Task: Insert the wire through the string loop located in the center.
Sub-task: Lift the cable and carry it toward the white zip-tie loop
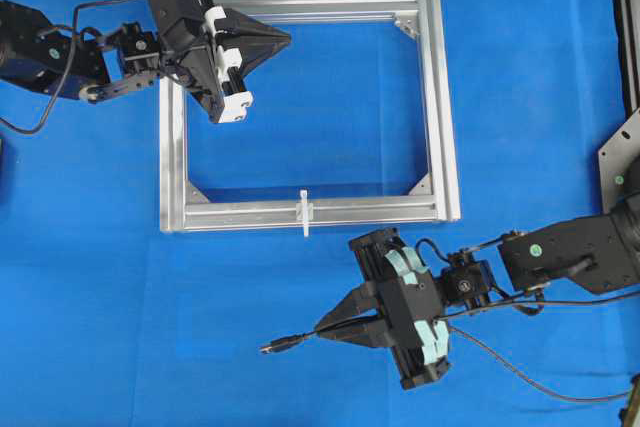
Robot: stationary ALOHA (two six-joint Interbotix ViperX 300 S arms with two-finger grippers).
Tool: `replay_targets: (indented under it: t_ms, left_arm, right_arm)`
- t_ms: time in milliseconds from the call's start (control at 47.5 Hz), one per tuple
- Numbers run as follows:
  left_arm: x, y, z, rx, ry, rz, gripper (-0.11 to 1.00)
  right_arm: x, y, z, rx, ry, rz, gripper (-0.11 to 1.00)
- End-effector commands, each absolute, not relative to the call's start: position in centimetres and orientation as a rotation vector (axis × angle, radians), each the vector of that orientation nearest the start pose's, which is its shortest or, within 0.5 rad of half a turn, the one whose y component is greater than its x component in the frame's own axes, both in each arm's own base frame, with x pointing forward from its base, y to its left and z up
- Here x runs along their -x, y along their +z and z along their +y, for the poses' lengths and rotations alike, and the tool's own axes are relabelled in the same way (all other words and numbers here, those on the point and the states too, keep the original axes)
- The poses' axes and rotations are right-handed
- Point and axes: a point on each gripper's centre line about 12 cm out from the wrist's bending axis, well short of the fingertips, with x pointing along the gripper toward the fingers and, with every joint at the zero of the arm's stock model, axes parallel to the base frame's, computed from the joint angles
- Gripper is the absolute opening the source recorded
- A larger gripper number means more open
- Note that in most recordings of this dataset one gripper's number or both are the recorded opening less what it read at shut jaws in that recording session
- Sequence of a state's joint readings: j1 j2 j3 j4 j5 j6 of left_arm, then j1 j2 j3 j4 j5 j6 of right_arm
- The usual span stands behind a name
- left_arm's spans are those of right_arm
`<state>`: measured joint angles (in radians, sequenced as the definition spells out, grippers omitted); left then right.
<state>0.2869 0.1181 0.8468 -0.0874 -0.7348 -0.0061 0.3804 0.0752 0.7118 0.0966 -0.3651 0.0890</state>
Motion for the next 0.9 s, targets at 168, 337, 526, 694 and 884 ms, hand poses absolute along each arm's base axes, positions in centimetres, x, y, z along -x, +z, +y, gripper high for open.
replay_targets:
  t_ms: [168, 337, 526, 694, 884]
  left_arm:
    - [-36.6, 16.1, 11.6, 0.091, 0.35, 0.17, 0.0]
    - [-36.5, 16.0, 11.5, 0.091, 0.35, 0.172, 0.0]
    - [-36.5, 16.0, 11.5, 0.092, 0.35, 0.178, 0.0]
    - [-36.6, 16.1, 11.6, 0.091, 0.35, 0.175, 0.0]
    - [-36.7, 16.1, 11.6, 0.09, 0.35, 0.174, 0.0]
  right_arm:
    - [-35.2, 17.0, 13.5, -0.093, 0.302, 0.413, -0.02]
    - [-32.2, 16.8, 12.3, -0.097, 0.298, 0.417, -0.02]
    - [-30.5, 16.5, 11.6, -0.098, 0.294, 0.429, -0.02]
    - [-30.5, 16.4, 11.7, -0.089, 0.297, 0.434, -0.02]
    - [-30.9, 16.2, 10.6, -0.095, 0.263, 0.433, -0.02]
